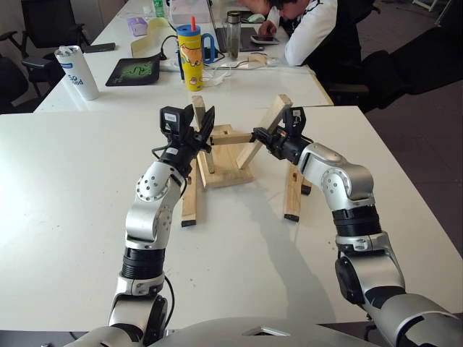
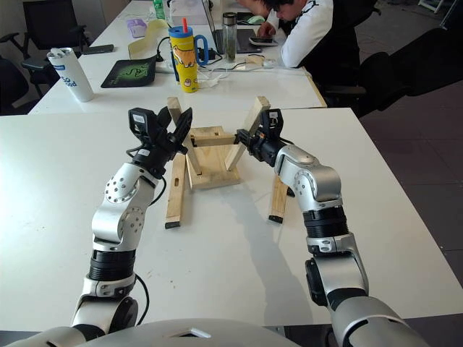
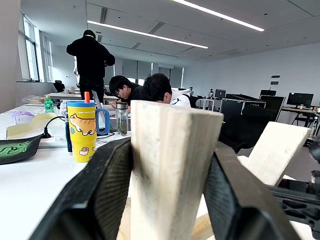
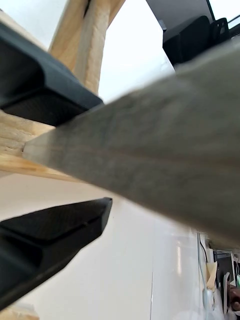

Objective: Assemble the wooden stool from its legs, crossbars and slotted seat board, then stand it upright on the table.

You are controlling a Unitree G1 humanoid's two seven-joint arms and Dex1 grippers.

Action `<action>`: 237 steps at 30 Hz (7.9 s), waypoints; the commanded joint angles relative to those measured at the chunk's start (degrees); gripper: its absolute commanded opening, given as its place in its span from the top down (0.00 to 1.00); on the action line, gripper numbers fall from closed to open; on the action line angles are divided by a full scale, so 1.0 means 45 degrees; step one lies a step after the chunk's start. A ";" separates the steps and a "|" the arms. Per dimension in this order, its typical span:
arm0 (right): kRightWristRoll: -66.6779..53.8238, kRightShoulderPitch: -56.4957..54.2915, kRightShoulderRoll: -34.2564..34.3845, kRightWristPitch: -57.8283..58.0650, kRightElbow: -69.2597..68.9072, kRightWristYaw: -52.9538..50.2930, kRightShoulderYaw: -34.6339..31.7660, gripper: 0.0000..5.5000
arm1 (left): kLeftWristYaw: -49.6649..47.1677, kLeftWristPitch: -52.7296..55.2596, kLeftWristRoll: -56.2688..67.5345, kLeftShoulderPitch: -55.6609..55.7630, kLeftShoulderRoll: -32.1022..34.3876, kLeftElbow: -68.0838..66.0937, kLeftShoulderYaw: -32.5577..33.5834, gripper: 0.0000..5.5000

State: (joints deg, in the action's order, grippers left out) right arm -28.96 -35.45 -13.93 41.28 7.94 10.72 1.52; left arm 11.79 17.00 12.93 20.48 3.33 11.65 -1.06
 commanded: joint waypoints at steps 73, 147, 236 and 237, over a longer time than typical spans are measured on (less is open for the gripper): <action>0.0356 -0.4696 0.1265 -0.3674 -0.0459 0.0591 -0.2809 0.59 | -0.1865 0.2994 0.1768 0.4247 0.1636 0.2361 0.2720 0.62; -0.8461 -0.3243 0.3676 -0.1098 0.2488 -0.3914 -0.8924 0.59 | -0.1129 0.0887 0.0448 0.0996 0.0268 -0.0779 0.0513 0.62; -0.0899 -0.3838 0.2773 -0.2923 0.0210 0.0363 -0.3273 0.59 | -0.3191 0.0713 -0.1580 0.3311 0.1497 -0.2120 0.1788 0.62; -0.1144 -0.4009 0.2774 -0.2941 0.0220 0.0305 -0.3509 0.59 | -0.3233 0.0807 -0.1605 0.3265 0.1519 -0.1928 0.1827 0.62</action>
State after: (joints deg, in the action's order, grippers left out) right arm -31.66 -50.36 -1.97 28.99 10.16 13.00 -11.72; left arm -2.21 19.24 6.53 35.52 9.50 0.15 6.61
